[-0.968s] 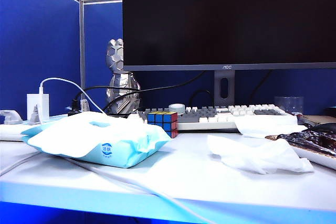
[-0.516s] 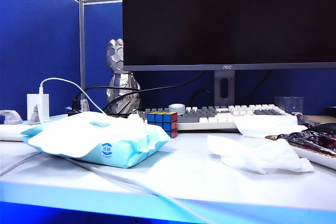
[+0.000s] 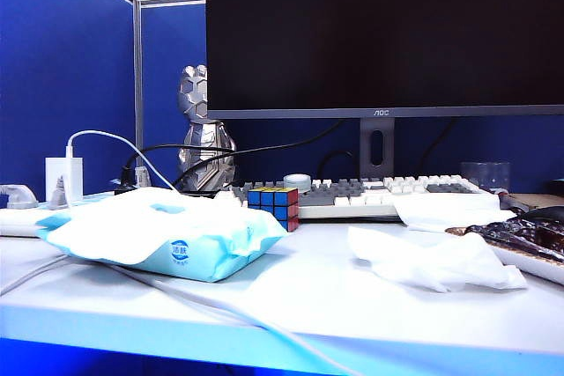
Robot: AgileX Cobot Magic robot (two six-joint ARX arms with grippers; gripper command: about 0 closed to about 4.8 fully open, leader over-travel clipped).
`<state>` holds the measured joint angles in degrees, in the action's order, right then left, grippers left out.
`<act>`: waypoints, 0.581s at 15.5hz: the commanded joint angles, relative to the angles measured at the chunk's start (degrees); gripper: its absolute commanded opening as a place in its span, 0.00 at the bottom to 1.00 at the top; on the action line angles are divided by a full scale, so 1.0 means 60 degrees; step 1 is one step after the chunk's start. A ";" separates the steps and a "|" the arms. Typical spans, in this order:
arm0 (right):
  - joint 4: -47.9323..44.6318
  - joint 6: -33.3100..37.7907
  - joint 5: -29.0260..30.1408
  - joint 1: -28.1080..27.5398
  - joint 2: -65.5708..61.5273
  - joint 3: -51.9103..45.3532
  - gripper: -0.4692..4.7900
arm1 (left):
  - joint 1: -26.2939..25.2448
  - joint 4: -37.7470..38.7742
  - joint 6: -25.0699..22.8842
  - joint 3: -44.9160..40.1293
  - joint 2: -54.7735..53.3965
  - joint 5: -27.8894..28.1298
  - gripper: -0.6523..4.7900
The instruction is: Pull out a wet wipe from the sky blue wet wipes packet and place it on the table.
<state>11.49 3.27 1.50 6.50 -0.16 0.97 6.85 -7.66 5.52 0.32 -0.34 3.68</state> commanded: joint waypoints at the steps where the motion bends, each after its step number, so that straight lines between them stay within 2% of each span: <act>1: 0.0022 0.0025 -0.0015 -0.0004 0.0000 0.0011 0.09 | -0.0058 0.0415 0.0076 -0.0004 0.0040 -0.0346 0.11; 4: 0.0022 0.0022 -0.0015 -0.0004 0.0000 0.0011 0.09 | -0.0058 0.1723 0.0066 -0.0004 0.0040 -0.1067 0.11; 5: 0.0022 0.0022 -0.0018 -0.0004 0.0000 0.0011 0.09 | -0.0055 0.2171 -0.0109 -0.0004 0.0040 -0.1100 0.11; 7: 0.0022 0.0022 -0.0018 -0.0004 0.0000 0.0011 0.09 | -0.0051 0.2867 -0.0973 -0.0004 0.0040 -0.1486 0.11; 9: 0.0022 0.0022 -0.0015 -0.0004 0.0000 0.0011 0.09 | -0.0051 0.2841 -0.1162 -0.0004 0.0040 -0.1679 0.11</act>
<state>11.46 3.25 1.50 6.50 -0.16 0.97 6.59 8.62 -0.67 0.34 -0.27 -5.61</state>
